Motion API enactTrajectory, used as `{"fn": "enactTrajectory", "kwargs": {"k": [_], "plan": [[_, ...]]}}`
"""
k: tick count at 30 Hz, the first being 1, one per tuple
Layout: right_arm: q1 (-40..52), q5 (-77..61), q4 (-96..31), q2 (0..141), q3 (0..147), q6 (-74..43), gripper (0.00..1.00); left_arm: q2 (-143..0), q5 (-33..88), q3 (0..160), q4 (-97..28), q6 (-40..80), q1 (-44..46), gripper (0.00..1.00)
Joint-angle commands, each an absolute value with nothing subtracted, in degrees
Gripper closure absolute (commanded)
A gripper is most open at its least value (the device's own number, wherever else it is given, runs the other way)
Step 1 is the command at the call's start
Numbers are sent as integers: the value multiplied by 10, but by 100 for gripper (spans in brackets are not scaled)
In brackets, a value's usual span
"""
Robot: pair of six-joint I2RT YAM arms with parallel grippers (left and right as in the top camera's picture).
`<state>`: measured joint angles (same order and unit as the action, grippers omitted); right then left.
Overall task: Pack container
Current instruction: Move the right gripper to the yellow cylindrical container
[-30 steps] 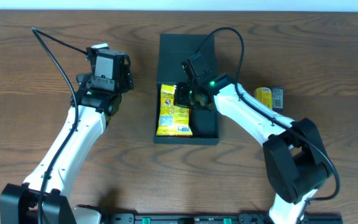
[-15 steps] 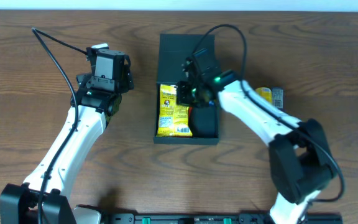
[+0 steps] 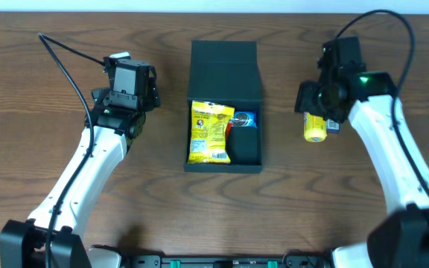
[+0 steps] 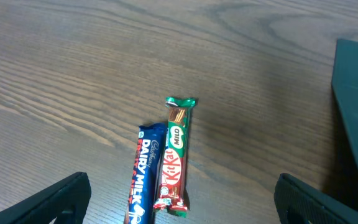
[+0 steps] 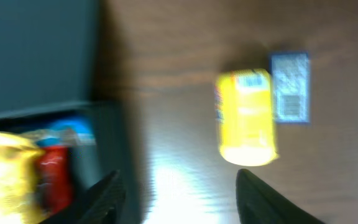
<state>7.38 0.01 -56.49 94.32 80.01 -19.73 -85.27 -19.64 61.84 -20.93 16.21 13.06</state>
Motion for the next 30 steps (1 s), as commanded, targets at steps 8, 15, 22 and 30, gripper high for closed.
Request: {"fn": "enactTrajectory", "kwargs": {"k": [8, 15, 22, 30], "plan": [[70, 105, -576, 1070, 787, -182, 40, -846, -198, 624, -210, 154, 128, 5], [45, 104, -542, 1115, 787, -184, 42, -846, -198, 624, -211, 153, 128, 5], [13, 52, -517, 1136, 787, -183, 42, -846, -198, 624, -210, 153, 128, 4], [12, 15, -494, 1138, 786, -171, 47, -846, -198, 624, -209, 153, 128, 4]]}}
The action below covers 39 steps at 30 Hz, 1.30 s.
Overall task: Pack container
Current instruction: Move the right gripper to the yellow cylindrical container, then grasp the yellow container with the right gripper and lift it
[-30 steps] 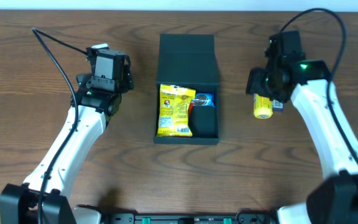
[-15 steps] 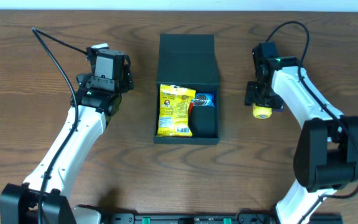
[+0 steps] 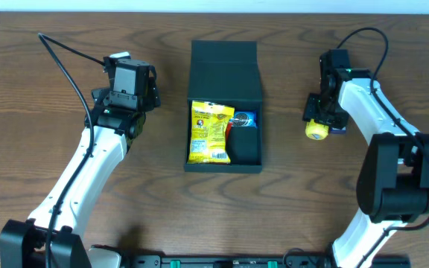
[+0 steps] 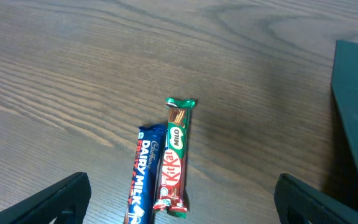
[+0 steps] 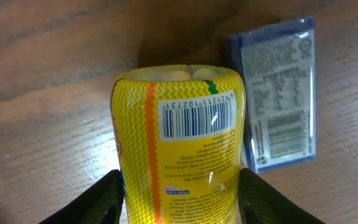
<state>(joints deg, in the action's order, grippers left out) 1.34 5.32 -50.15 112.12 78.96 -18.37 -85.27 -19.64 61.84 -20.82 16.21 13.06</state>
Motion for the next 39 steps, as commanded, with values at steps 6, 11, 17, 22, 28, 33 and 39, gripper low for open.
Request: {"fn": "enactTrajectory", "kwargs": {"k": [6, 11, 17, 22, 28, 33, 39], "plan": [[12, -20, -481, 1138, 788, -171, 56, -846, -198, 624, -207, 153, 128, 5], [12, -78, -512, 1137, 823, -171, 57, -846, -198, 624, -207, 153, 128, 4], [22, -95, -647, 1135, 961, -160, 78, -846, -198, 624, -207, 151, 128, 5], [55, -58, -710, 1122, 1044, -139, 69, -846, -198, 624, -208, 152, 128, 5], [66, -13, -710, 1130, 1001, -182, 34, -846, -198, 624, -208, 151, 128, 4], [66, -13, -657, 1132, 921, -204, 25, -846, -198, 624, -208, 152, 128, 5], [64, -15, -587, 1133, 843, -219, 22, -846, -198, 624, -208, 152, 128, 5]]}}
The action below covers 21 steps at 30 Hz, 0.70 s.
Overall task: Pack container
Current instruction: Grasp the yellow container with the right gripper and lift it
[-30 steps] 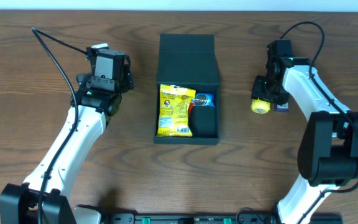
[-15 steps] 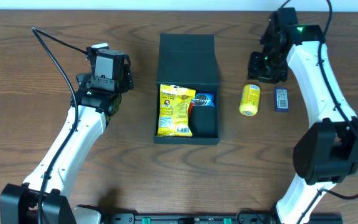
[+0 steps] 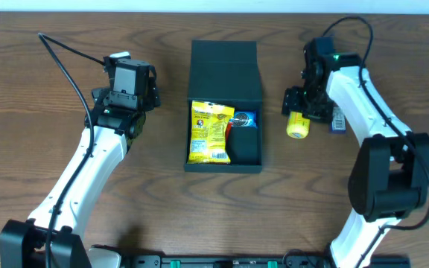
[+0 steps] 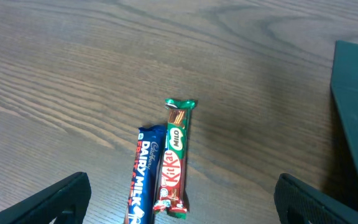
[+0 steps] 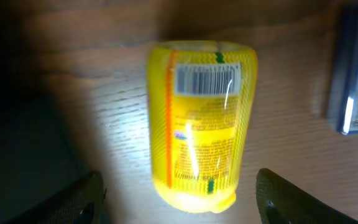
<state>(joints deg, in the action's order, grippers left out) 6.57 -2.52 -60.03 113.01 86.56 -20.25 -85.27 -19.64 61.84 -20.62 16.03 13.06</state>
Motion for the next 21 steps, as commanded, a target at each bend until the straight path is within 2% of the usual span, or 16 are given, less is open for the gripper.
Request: {"fn": "enactTrajectory", "kwargs": {"k": [1, 15, 21], "plan": [[64, -15, -577, 1133, 832, -219, 22, -846, -198, 624, -208, 152, 128, 5], [63, 1, -469, 1136, 768, -222, 27, -846, -198, 624, -208, 152, 128, 5], [60, 2, -458, 1136, 768, -209, 50, -846, -198, 624, -208, 152, 128, 5]]}}
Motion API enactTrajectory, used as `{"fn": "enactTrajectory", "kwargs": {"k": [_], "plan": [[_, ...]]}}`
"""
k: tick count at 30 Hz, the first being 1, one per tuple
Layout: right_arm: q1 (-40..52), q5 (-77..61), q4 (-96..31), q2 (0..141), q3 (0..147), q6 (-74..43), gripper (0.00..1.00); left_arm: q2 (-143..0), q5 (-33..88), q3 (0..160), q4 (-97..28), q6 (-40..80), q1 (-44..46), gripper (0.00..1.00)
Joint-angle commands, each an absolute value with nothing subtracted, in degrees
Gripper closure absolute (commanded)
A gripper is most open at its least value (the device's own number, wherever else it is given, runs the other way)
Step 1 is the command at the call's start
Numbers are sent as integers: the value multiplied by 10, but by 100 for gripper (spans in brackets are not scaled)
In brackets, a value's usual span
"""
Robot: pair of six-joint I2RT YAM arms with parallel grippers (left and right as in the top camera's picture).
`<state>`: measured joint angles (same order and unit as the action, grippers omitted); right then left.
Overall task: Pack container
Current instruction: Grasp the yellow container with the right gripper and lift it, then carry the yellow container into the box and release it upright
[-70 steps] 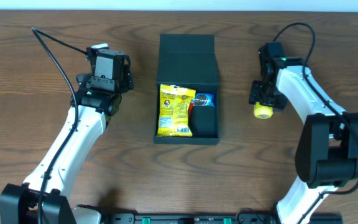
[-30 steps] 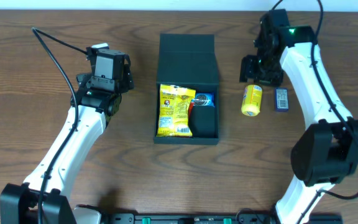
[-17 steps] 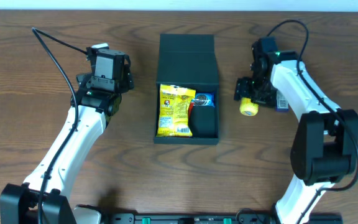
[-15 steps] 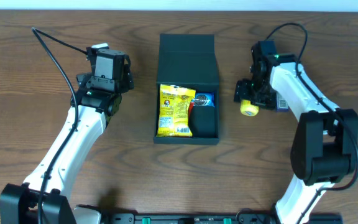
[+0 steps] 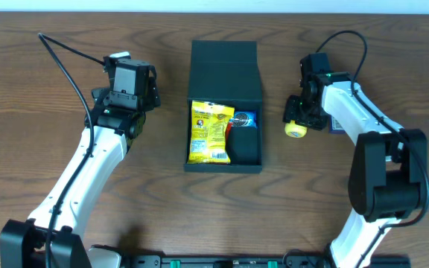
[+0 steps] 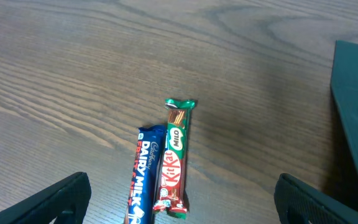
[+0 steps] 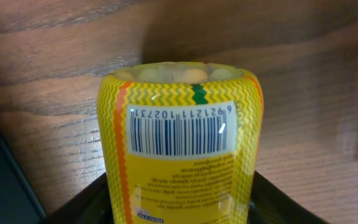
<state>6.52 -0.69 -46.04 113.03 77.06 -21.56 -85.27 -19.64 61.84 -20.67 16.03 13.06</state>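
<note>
The black box point(image 5: 224, 165) stands open at mid-table, its lid point(image 5: 226, 71) laid back. Inside lie a yellow snack bag point(image 5: 208, 132), a blue item and a black one. My right gripper point(image 5: 298, 113) point(image 7: 180, 208) is shut on a yellow bottle point(image 5: 296, 129) point(image 7: 182, 137) just right of the box, fingers pressed against both its sides. My left gripper point(image 5: 129, 82) point(image 6: 182, 202) hangs open left of the box, above a blue Dairy Milk bar point(image 6: 143, 180) and a KitKat bar point(image 6: 174, 155) lying side by side.
A blue packet point(image 5: 336, 123) lies on the table right of the bottle, mostly hidden under my right arm; its edge shows in the right wrist view. The box wall point(image 6: 356, 124) is at the right of the left wrist view.
My right gripper was open wide over the lying bottle; now its fingers are tight against the bottle's sides and the camera is closer. The left arm has not moved.
The right gripper hung open above the bottle and blue packet. Then its fingers flanked the bottle beside the packet. Later the bottle lay nearer the box with the fingers spread wide. Now the fingers are shut on it. The left gripper stayed open over the bars.
</note>
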Motion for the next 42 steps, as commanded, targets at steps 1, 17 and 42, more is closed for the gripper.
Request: {"fn": "enactTrajectory", "kwargs": {"k": [1, 17, 42], "plan": [[60, 2, -458, 1136, 768, -209, 53, -846, -198, 624, -208, 152, 128, 4], [99, -50, -721, 1111, 1054, -167, 94, -846, -198, 624, -208, 152, 128, 5], [305, -78, -614, 1103, 858, -283, 59, -846, -198, 624, -208, 152, 128, 4]]}}
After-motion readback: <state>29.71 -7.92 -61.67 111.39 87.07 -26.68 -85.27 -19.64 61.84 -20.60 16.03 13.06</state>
